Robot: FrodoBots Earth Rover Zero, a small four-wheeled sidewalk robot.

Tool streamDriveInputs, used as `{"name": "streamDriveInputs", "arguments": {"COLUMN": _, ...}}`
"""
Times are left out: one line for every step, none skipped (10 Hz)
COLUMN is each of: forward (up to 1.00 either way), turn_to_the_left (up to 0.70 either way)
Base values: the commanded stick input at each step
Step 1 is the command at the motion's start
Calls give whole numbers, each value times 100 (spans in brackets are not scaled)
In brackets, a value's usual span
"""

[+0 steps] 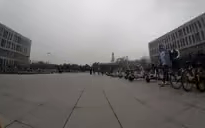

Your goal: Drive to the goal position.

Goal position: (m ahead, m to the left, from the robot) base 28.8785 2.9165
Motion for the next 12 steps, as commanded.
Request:
{"name": "streamDriveInputs", "arguments": {"forward": 70, "turn_to_the_left": -1}}
{"name": "streamDriveInputs", "arguments": {"forward": 70, "turn_to_the_left": -1}}
{"name": "streamDriveInputs", "arguments": {"forward": 70, "turn_to_the_left": -1}}
{"name": "streamDriveInputs", "arguments": {"forward": 70, "turn_to_the_left": -1}}
{"name": "streamDriveInputs", "arguments": {"forward": 70, "turn_to_the_left": -1}}
{"name": "streamDriveInputs", "arguments": {"forward": 70, "turn_to_the_left": -1}}
{"name": "streamDriveInputs", "arguments": {"forward": 70, "turn_to_the_left": -1}}
{"name": "streamDriveInputs", "arguments": {"forward": 70, "turn_to_the_left": -1}}
{"name": "streamDriveInputs", "arguments": {"forward": 70, "turn_to_the_left": -1}}
{"name": "streamDriveInputs", "arguments": {"forward": 70, "turn_to_the_left": -1}}
{"name": "streamDriveInputs", "arguments": {"forward": 70, "turn_to_the_left": -1}}
{"name": "streamDriveInputs", "arguments": {"forward": 70, "turn_to_the_left": -1}}
